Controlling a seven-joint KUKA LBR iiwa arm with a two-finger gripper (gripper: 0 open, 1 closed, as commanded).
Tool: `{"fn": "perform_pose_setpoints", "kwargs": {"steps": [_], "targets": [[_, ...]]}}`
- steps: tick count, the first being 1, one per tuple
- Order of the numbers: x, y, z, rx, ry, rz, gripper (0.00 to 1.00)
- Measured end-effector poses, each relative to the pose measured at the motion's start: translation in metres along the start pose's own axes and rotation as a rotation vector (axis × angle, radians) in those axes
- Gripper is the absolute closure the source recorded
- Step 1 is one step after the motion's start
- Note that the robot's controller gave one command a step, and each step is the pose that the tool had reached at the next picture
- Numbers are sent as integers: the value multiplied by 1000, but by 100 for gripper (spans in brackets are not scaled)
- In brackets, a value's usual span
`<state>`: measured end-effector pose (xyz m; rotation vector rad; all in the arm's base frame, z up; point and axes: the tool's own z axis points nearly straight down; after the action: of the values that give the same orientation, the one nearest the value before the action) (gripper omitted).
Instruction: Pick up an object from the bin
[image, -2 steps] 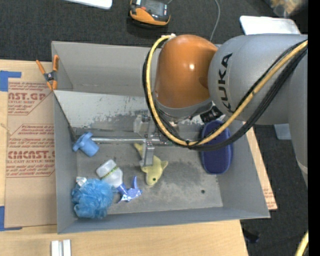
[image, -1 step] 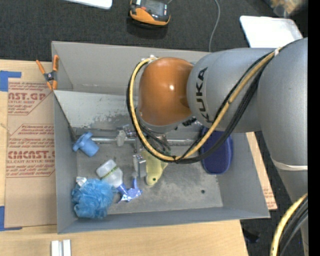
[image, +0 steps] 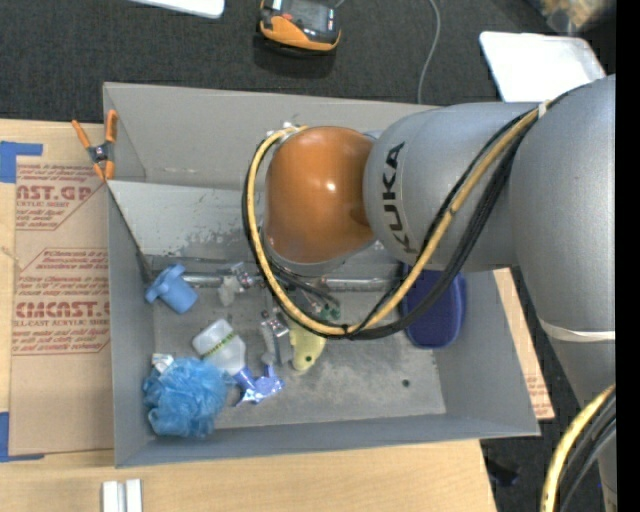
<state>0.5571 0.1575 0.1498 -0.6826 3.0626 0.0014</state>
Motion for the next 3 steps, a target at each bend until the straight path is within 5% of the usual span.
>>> {"fn": "perform_pose_setpoints", "kwargs": {"steps": [2,3], "targets": [[14,24,80,1,-5,-194,0],[5,28,77,-2,-13,-1,100]]}}
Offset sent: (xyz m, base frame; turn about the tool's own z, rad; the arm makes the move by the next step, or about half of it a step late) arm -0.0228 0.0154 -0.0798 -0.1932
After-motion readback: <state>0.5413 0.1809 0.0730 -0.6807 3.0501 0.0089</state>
